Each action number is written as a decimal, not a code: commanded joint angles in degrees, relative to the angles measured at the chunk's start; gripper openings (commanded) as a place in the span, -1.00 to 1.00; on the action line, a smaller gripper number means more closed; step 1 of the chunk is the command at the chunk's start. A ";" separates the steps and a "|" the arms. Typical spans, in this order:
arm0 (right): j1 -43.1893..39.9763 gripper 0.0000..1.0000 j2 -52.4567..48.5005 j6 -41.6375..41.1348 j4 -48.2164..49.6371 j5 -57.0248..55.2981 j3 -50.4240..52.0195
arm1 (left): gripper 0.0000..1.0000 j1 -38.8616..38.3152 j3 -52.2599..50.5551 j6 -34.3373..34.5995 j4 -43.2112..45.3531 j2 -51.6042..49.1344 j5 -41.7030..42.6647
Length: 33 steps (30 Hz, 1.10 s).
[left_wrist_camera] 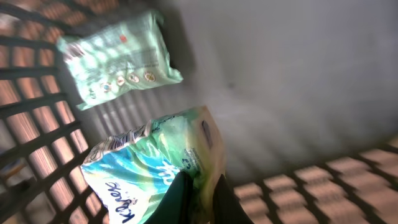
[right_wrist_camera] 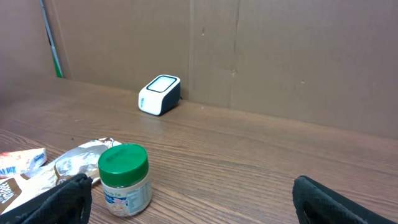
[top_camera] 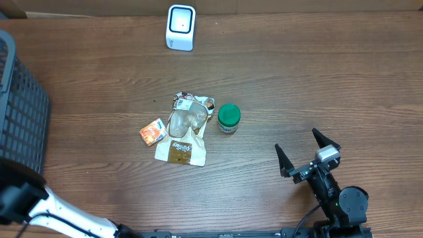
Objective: Scan the item barcode
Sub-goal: 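Reach into the basket and grasp the green-white wipes pack, then carry the green wipes pack to the table and release it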
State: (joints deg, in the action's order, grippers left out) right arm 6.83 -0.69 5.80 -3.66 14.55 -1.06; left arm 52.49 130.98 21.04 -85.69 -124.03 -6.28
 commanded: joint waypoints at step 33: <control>-0.04 1.00 0.52 -0.02 0.35 -0.74 0.61 | -0.91 -47.04 -28.09 0.13 -2.69 43.17 7.30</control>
State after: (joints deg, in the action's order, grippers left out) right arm 6.83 -0.69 5.80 -3.66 14.55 -1.06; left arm 8.75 109.75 21.87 -90.45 -80.58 2.35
